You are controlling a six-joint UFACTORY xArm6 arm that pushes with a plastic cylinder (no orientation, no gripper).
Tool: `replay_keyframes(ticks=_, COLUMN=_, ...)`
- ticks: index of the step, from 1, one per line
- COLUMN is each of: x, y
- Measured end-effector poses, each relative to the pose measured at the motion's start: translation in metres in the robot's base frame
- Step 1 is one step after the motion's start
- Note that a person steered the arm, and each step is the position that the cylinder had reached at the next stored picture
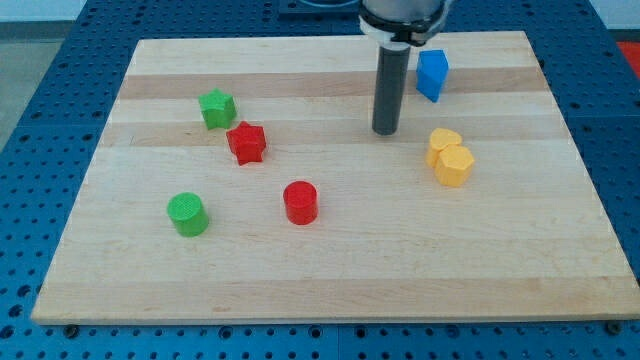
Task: Place your arm parallel to the green star
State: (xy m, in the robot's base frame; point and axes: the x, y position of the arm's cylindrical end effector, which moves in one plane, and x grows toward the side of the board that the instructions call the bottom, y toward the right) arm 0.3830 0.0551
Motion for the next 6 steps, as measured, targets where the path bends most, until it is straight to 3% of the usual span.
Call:
replay_keyframes(ticks=4, x=-0.007, y=-0.112)
replay_keyframes(ticks=6, x=-0.022, y=-0.136)
